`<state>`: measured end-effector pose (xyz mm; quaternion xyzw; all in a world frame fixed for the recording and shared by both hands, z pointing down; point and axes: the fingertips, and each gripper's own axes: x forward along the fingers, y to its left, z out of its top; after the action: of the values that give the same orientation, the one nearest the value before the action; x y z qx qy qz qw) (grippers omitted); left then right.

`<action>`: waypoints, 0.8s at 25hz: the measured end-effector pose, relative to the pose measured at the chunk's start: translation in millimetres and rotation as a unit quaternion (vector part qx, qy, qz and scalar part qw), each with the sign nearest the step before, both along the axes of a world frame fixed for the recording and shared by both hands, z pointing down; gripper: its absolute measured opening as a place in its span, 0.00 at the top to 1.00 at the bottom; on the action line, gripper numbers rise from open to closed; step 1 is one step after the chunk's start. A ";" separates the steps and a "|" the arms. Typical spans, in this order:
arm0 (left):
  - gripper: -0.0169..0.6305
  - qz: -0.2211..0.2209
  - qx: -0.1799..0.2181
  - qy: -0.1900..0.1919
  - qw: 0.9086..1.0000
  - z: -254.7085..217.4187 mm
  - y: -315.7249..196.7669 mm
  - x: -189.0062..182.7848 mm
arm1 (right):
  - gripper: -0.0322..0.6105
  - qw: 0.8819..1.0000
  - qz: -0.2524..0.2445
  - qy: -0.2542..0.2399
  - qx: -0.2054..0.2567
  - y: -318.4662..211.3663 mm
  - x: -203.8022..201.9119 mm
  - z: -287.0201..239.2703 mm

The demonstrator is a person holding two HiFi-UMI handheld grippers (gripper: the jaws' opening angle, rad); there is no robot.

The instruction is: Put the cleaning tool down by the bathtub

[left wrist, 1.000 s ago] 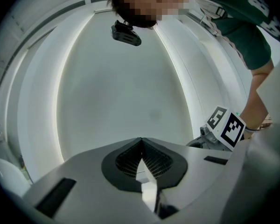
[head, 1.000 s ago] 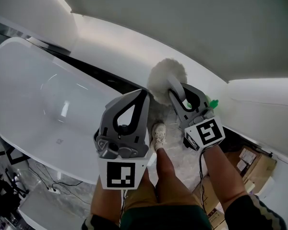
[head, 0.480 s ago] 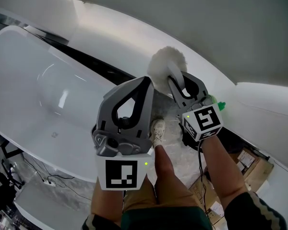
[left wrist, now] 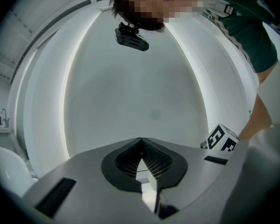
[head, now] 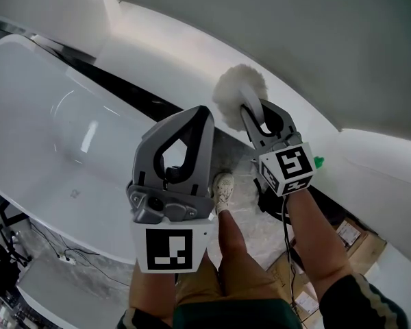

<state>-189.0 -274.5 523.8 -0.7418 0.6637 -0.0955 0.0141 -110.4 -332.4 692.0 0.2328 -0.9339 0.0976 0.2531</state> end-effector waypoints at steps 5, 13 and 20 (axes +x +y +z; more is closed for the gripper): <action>0.96 -0.003 -0.002 0.002 1.000 6.4 -4.9 -4.0 | 0.81 1.000 -0.004 0.009 -0.004 -5.6 -4.2 12.1; 0.96 -0.013 -0.007 0.013 1.000 14.7 -8.4 -13.0 | 0.81 0.999 -0.013 0.030 -0.001 -13.8 -8.3 28.7; 0.96 -0.022 -0.008 0.023 0.999 23.9 -12.0 -22.5 | 0.81 0.999 -0.017 0.045 -0.004 -19.1 -18.0 48.5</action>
<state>-211.5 -286.5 547.7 -0.7289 0.6793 -0.0842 -0.0091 -128.3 -351.4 740.5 0.2201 -0.9250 0.0860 0.2974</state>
